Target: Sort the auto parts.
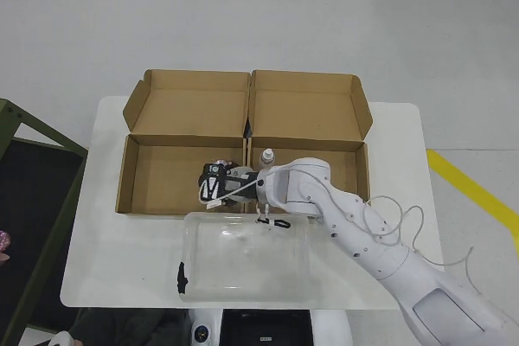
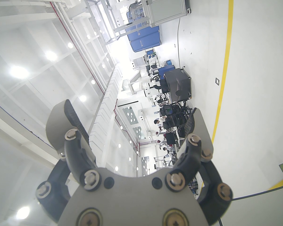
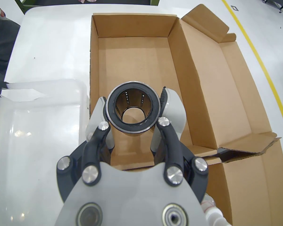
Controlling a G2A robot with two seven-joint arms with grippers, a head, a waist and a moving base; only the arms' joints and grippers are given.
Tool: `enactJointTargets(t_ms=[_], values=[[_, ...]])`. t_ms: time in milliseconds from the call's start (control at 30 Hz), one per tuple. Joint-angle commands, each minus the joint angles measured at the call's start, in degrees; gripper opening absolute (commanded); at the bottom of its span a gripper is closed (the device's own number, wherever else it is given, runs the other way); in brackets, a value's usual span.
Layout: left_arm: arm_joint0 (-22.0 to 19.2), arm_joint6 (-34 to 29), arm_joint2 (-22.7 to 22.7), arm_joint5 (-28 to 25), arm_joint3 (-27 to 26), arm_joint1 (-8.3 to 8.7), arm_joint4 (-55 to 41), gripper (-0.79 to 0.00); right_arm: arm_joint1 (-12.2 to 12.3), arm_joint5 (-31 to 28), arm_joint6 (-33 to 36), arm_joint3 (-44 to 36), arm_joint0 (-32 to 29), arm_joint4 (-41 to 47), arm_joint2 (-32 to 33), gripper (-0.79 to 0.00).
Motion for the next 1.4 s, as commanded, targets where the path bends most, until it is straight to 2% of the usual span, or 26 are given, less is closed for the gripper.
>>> enactJointTargets(t_ms=[0, 367, 700, 733, 800, 967, 1133, 1367], values=[[0.0, 0.0, 0.0, 0.0, 0.0, 0.0, 0.0, 0.0, -0.6, 0.3, 0.0, 1.6, 0.9, 0.1, -0.9, -0.785], [0.0, 0.0, 0.0, 0.0, 0.0, 0.0, 0.0, 0.0, -3.4, 0.5, 0.7, 10.0, 4.5, 0.7, -4.8, -0.785], [0.0, 0.0, 0.0, 0.0, 0.0, 0.0, 0.0, 0.0, -4.8, 0.0, 0.4, 14.0, 5.3, 0.1, -5.8, -0.785], [0.0, 0.0, 0.0, 0.0, 0.0, 0.0, 0.0, 0.0, -4.9, 0.0, 0.5, 14.2, 5.3, 0.0, -5.8, -0.77], [0.0, 0.0, 0.0, 0.0, 0.0, 0.0, 0.0, 0.0, -5.0, -0.2, 0.5, 14.5, 5.2, -0.1, -5.8, -0.671], [0.0, 0.0, 0.0, 0.0, 0.0, 0.0, 0.0, 0.0, -5.2, -0.4, 0.7, 14.5, 4.9, -0.5, -5.3, -0.517], [0.0, 0.0, 0.0, 0.0, 0.0, 0.0, 0.0, 0.0, -5.1, -0.9, 0.9, 14.7, 4.5, -1.0, -4.7, -0.493], [0.0, 0.0, 0.0, 0.0, 0.0, 0.0, 0.0, 0.0, -5.2, -1.5, 1.3, 14.3, 4.2, -1.6, -4.0, -0.385]])
